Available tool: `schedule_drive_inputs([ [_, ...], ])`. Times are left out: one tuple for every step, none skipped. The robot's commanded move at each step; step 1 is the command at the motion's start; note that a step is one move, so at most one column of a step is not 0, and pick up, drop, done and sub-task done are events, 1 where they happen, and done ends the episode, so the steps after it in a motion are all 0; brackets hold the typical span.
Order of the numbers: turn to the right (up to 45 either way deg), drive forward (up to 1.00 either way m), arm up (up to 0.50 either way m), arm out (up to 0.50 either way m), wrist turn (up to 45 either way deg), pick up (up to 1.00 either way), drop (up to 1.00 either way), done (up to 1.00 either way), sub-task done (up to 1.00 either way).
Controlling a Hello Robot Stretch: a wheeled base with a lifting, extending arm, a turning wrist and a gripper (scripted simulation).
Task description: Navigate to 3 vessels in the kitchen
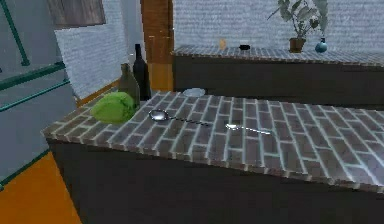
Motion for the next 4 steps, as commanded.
schedule_drive_inputs([
  [0.0, 0.00, 0.00, 0.00, 0.0, 0.00, 0.00, 0.00, 1.00],
  [-45.0, 0.00, 0.00, 0.00, 0.0, 0.00, 0.00, 0.00, 0.00],
  [-24.0, 0.00, 0.00, 0.00, 0.0, 0.00, 0.00, 0.00, 0.00],
  [0.0, 0.15, 0.00, 0.00, 0.0, 0.00, 0.00, 0.00, 0.00],
])
